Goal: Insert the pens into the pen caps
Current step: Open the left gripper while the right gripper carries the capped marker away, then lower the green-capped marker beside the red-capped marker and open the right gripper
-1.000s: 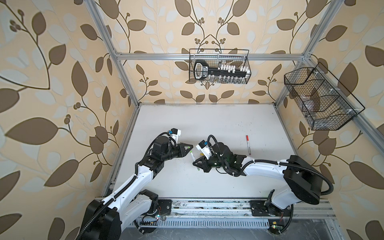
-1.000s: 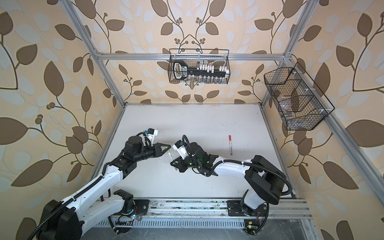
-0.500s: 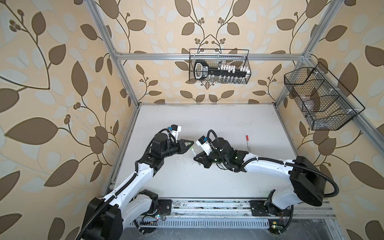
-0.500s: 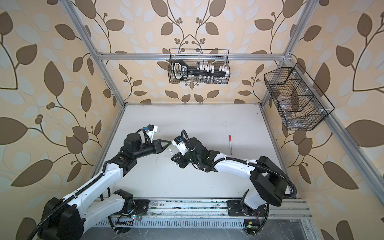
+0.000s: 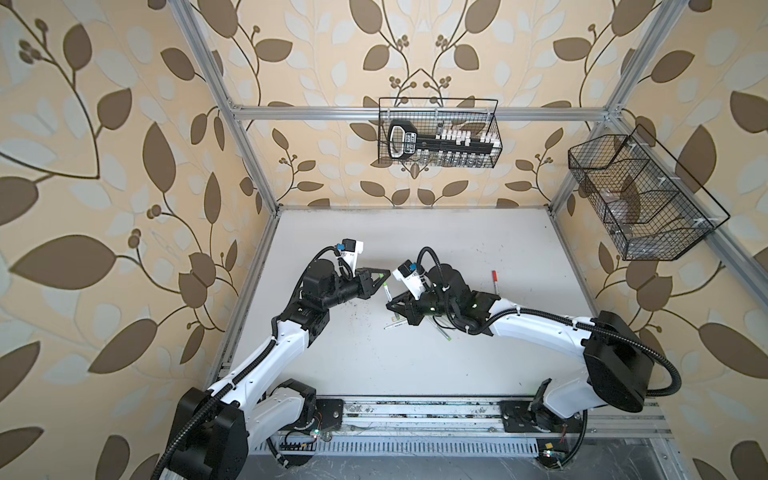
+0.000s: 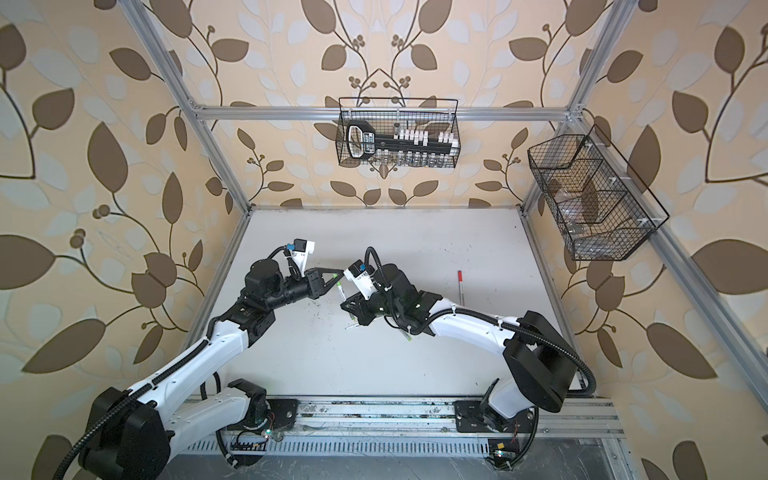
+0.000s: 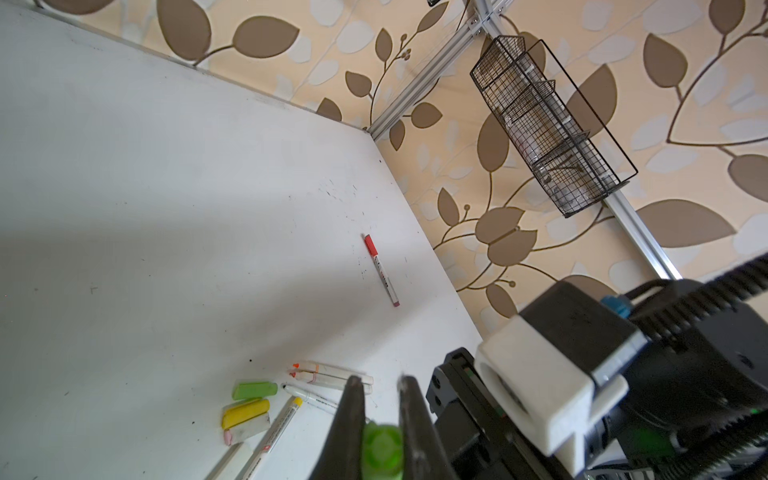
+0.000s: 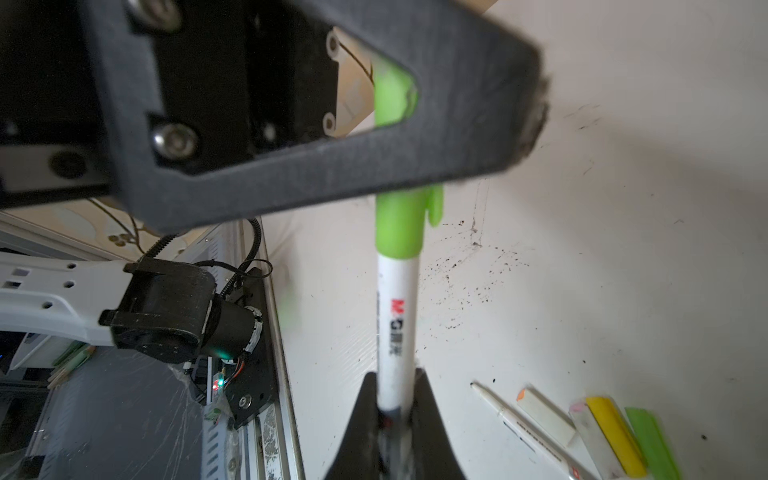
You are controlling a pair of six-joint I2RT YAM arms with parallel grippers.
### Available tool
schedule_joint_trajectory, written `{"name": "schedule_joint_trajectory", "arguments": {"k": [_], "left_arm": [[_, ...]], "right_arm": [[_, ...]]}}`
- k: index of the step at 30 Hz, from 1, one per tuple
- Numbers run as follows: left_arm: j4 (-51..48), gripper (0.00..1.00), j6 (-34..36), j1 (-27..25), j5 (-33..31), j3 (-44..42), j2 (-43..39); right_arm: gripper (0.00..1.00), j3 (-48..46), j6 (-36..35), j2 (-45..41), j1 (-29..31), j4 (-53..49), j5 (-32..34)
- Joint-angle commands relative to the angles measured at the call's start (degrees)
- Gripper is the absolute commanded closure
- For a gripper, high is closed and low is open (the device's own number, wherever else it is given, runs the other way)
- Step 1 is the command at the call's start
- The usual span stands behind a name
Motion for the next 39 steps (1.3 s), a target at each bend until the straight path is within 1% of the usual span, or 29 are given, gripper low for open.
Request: {"name": "schedule_joint_trajectory", "arguments": {"k": [1,3,4,5,6,7,8,9,10,11,15,17,19,22,24,28,29,32,35,37,39], "left_arm": [[-8.63,1.0,0.97,-2.66,7.27,-0.64,1.82],[-8.21,1.0,0.91,-2.66,7.17,0.01,2.02],[-7.92,0.98,0.64,-2.58,6.82,0.36,1.95],[-7.48,0.94,0.45,-2.49,6.52,0.55,1.73],[-6.75,0.81,0.02,-2.17,6.4,0.64,1.44],[-6.32,0.57,-0.52,-1.69,5.85,0.82,1.01],[-6.06,0.45,-0.78,-1.17,5.34,0.91,0.38],[-6.19,0.3,-0.84,-0.46,4.76,1.13,-0.47],[-6.71,0.11,-0.74,0.23,4.29,1.39,-1.43],[-7.29,0.01,-0.59,0.69,3.77,1.61,-2.3],[-10.75,0.01,0.93,1.47,1.72,2.43,-5.42],[-12.02,0.01,1.3,1.47,0.39,2.12,-7.01],[-12.28,0.01,1.36,1.47,-0.46,1.19,-8.65],[-13.64,0.01,0.82,1.47,-2.02,0.48,-9.74],[-16.69,0.01,0.72,1.47,-4.16,0.89,-9.65],[-24.28,0.01,0.36,1.47,-11.23,2.36,-8.19],[-25.54,0.01,0.67,1.4,-11.96,2.83,-7.71],[-25.6,0.01,0.82,1.43,-12.8,2.85,-7.3],[-25.25,0.01,1.87,1.38,-12.17,2.68,-7.69],[-24.86,0.01,2.43,1.38,-11.66,2.4,-7.78],[-24.78,0.01,2.42,1.38,-11.31,2.17,-7.75]], "right_arm": [[1.0,-0.18,-1.05,-4.89,-0.58,6.11,-1.55],[1.0,-0.57,-2.54,-5.93,-0.67,0.94,-1.31],[1.0,-0.83,-3.52,-6.42,-0.76,-1.57,-1.21],[1.0,-0.9,-4.37,-6.76,-0.89,-4.33,-0.9],[1.0,-1.32,-5.12,-7.19,-1.02,-6.97,-0.49],[1.0,-1.9,-5.66,-7.71,-1.41,-9.1,-0.33],[1.0,-2.35,-5.99,-8.2,-1.95,-11.07,-0.06],[1.0,-3.15,-6.1,-8.96,-2.59,-12.83,0.24],[1.0,-4.02,-6.3,-9.78,-3.3,-14.3,0.17],[1.0,-4.74,-6.38,-10.69,-3.87,-15.66,0.67],[1.0,-6.41,-5.56,-13.58,-7.67,-22.24,5.18],[1.0,-5.79,-4.52,-13.07,-10.77,-26.32,8.16],[1.0,-3.87,-3.43,-10.87,-14.49,-30.62,13.42],[1.0,0.44,-1.98,-5.76,-19.26,-37.02,24.42],[1.0,2.3,-2.83,-2.44,-21.72,-38.29,27.56],[1.0,3.96,-4.52,4.3,-27.6,-36.81,30.1],[1.0,4.27,-4.84,5.77,-29.03,-36.07,30.4],[1.0,5.36,-5.58,9.1,-31.8,-34.76,31.14],[1.0,5.99,-7.04,10.88,-33.16,-34.54,32.12],[1.0,6.38,-8.56,11.81,-34.1,-34.85,31.61],[0.97,6.43,-10.02,12.14,-34.39,-35.42,32.39]]}}
